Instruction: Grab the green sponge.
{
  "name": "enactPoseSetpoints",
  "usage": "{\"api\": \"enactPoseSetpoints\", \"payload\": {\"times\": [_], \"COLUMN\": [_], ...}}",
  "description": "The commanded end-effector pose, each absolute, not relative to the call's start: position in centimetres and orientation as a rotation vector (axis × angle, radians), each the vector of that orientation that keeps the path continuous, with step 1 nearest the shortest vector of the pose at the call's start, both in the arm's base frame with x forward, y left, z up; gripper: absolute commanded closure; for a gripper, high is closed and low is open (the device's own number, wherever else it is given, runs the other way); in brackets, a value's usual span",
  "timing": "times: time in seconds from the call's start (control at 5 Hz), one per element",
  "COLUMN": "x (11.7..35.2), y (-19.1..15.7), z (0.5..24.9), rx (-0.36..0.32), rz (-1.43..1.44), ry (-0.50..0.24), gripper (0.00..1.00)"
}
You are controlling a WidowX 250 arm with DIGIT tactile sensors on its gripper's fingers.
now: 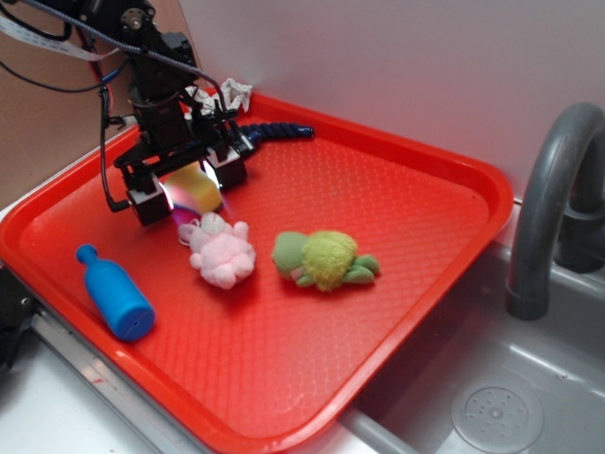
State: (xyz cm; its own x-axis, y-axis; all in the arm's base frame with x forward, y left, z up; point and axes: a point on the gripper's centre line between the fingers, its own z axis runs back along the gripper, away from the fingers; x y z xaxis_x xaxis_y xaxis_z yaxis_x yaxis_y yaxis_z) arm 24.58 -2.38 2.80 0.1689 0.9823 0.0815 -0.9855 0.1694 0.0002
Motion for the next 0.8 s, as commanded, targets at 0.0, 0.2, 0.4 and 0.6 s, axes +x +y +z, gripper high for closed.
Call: {"api": "enactPoseSetpoints", "payload": {"times": [0.0, 0.2, 0.4, 0.6], "x": [24.1, 23.9, 23.0, 22.4], "y": [-1.9, -1.8, -1.7, -2.6], "z": [8.4, 13.3, 18.3, 20.4], "rx": [-0.033, -0.103, -0.133, -0.184], "rz": [1.346, 1.096, 0.844, 0.606], "ry": [-0.177, -0.243, -0.265, -0.176], "gripper": [1.00, 1.00, 1.00, 1.00]}}
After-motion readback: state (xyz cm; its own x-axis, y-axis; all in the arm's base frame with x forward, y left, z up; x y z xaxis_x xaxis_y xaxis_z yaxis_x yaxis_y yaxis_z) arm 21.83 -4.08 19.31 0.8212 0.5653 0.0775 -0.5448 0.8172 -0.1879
